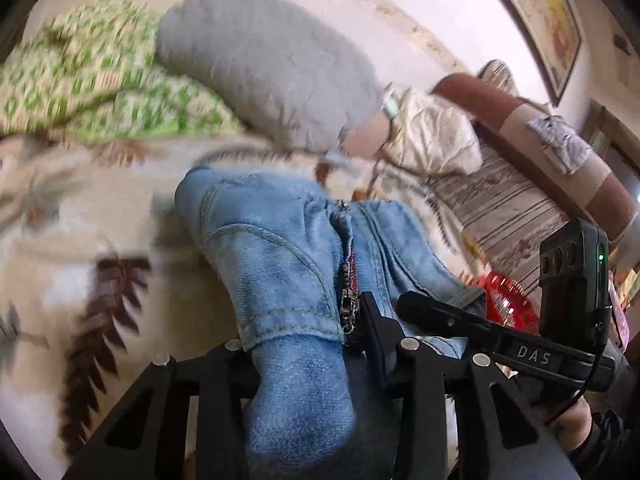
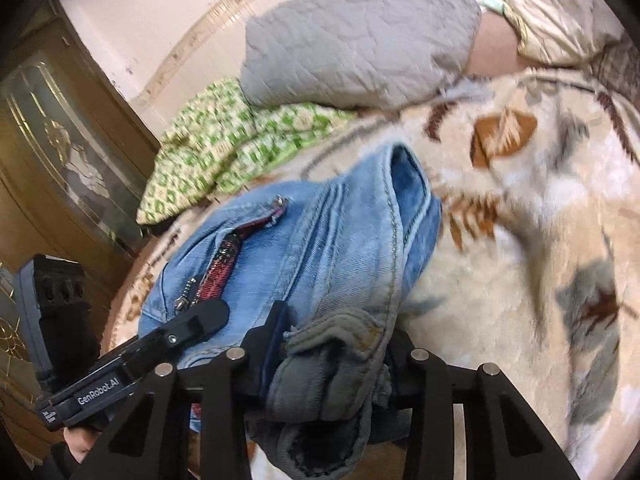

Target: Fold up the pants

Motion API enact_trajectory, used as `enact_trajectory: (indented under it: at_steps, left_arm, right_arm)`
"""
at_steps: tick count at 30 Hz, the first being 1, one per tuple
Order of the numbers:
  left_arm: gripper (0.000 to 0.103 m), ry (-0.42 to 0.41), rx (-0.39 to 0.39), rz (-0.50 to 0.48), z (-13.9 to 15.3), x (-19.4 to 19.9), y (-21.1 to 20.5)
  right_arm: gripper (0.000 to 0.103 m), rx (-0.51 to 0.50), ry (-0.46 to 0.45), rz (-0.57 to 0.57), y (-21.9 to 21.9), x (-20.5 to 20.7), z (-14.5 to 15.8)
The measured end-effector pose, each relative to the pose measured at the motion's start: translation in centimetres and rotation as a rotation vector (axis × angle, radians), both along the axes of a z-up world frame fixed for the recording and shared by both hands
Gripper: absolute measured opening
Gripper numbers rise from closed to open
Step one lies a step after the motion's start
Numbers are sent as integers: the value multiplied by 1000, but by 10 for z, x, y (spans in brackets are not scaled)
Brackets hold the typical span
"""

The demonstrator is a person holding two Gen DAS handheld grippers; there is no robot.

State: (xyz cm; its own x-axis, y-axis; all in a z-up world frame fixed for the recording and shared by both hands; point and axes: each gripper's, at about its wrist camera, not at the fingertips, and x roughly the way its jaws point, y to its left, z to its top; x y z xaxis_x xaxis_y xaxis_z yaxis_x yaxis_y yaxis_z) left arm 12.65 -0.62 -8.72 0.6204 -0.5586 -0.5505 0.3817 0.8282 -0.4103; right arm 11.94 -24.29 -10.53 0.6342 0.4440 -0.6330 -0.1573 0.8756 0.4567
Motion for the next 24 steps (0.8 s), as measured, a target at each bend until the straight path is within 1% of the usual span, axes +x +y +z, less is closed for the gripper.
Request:
enact_trajectory:
  at_steps: [3,5,7,9,11,13,15,16,17,18,19,20,22,24]
  left_arm:
    - [39,-103,-17,2,32,6,4]
    - [39,-150,-20,9,48,15,6]
    - [39,-161,-31,17,53,26,10]
    - [39,-146,-30,23,48,41,14]
    - [39,-109,-11,22,32,53,16]
    - [39,-52,10,14,7,63,18]
    - [39,64,41,1,-30,77,17]
    - [44,145,70,0,-52,84,16]
    - [47,187,89,8,-71,86,16]
    - [47,153,58,12,-73,83,19]
    - [47,148,48,10,-73,82,21]
    - [47,154,51,12,-72,83,20]
    - [48,153,70,11,-73,85,18]
    - [48,157,59,11,-74,85,20]
  right_arm:
    - [42,-9,-92,1,3,6,31]
    - [42,-30,-162,6,7,13,54]
    - [42,-47,-202,14,13,22,67]
    - [42,-42,-214,17,17,34,70]
    - [42,-48,-197,14,24,45,59]
    - [42,-56,-150,11,28,56,37]
    - [42,-66,-82,14,31,65,8]
    - [42,-77,-33,17,33,69,-11]
    - [43,-101,44,18,37,74,-33]
    - [44,-128,86,20,40,76,-50]
    - [44,-137,46,15,40,71,-55]
    - [44,-143,18,19,41,68,-53]
    - [45,-122,40,16,37,70,-53]
    - [46,-101,54,12,33,72,-56]
